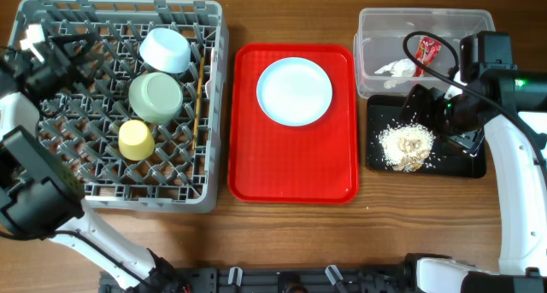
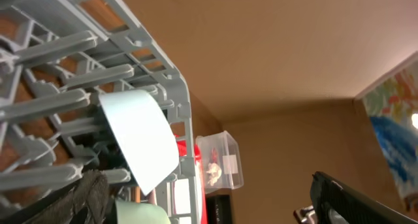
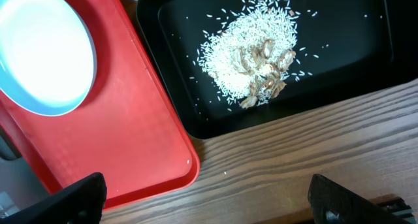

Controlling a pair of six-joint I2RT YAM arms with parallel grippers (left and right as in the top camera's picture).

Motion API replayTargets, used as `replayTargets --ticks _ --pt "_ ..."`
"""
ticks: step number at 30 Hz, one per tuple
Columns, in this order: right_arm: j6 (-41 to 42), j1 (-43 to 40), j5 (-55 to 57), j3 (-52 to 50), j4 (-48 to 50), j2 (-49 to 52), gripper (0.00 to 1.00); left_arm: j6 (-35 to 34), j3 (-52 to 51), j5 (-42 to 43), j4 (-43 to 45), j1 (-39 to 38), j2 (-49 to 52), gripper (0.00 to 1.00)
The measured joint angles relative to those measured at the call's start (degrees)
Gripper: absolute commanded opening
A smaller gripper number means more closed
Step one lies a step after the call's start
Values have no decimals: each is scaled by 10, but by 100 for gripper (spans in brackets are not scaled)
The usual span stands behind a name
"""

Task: Sort waste into correct bins and load items into the dishwasher rack
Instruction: 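Grasp the light-blue plate edge with the left gripper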

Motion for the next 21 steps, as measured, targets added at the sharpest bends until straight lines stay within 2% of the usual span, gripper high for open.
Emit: replayTargets --ticks 2,4,6,8,10,12,14,17,18,21 --pt "0 0 0 0 0 0 100 -6 0 -24 -35 -8 -27 100" --pt "0 0 0 0 0 0 100 4 2 -92 -113 -40 -94 100" --pt "0 0 0 0 -3 0 100 30 5 -203 -207 -98 -162 100" --pt "0 0 0 0 -2 0 100 47 4 -338 -268 -201 -221 100" --pt "0 0 0 0 -2 0 100 52 4 -422 -286 -286 -239 100" --pt "13 0 0 0 -3 0 100 57 4 -485 -289 -412 -242 100" --pt "31 0 0 0 -4 0 100 58 4 -549 -284 -494 -240 100" --pt "47 0 0 0 -4 0 100 61 4 -722 -277 -632 -193 100" --pt "49 0 0 0 -5 0 100 62 4 -771 -270 -671 -159 100" --pt "50 0 0 0 -4 0 100 67 4 -827 -231 -721 -89 100"
